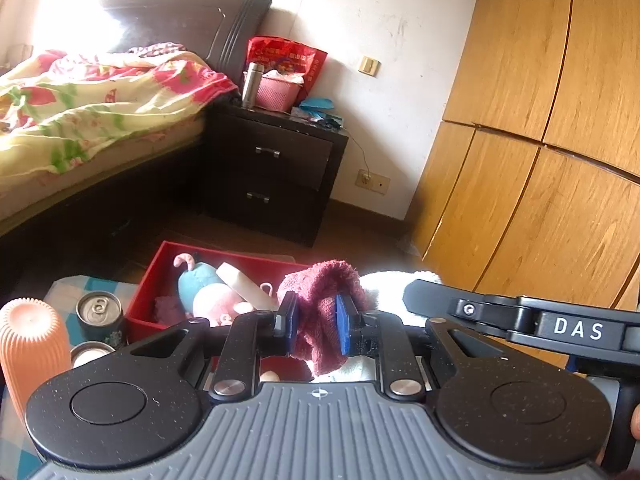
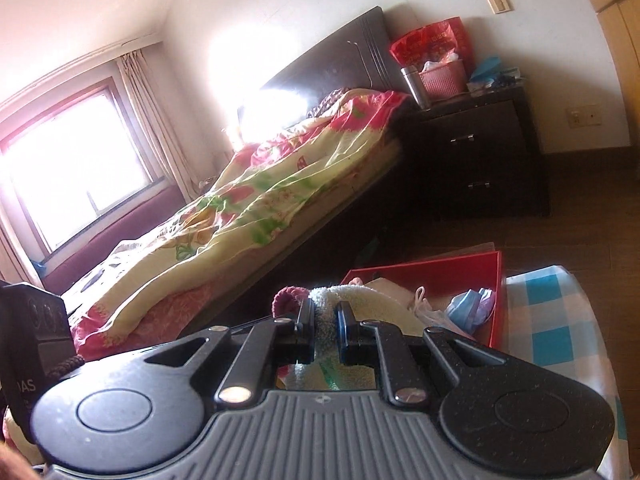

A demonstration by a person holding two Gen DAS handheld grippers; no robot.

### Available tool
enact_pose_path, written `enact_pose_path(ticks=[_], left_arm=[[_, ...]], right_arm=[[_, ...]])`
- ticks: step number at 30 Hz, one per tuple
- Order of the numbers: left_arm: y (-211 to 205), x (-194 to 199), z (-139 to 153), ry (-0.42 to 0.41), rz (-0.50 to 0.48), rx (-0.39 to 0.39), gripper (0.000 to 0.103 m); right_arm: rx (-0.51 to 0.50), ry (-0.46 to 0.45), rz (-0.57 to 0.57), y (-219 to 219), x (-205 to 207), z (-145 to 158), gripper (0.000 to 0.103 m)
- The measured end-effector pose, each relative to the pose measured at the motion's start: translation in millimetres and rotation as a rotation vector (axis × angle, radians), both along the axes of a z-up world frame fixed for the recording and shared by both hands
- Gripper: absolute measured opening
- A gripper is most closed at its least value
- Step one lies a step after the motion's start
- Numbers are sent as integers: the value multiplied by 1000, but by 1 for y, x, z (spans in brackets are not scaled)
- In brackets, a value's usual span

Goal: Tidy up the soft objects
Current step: 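Carry the maroon hat in the left tool to the red box while the right tool carries the towel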

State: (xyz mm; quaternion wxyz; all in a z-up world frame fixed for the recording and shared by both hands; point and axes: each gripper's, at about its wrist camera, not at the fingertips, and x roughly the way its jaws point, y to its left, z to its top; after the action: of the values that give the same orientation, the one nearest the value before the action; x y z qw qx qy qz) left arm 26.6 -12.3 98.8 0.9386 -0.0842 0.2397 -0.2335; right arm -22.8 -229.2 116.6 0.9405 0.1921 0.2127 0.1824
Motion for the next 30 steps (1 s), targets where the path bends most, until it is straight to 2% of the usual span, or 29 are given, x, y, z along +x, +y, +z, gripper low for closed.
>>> enact_pose_path(ticks=[17,30], left_arm=[[-6,17,8,-51,17,1,19],[-14,47,7,-74,35,-2,19]], right_arm=[[-31,-57,-58,-5,12,11,0],[-67,-69,-92,-9,44,10,0]])
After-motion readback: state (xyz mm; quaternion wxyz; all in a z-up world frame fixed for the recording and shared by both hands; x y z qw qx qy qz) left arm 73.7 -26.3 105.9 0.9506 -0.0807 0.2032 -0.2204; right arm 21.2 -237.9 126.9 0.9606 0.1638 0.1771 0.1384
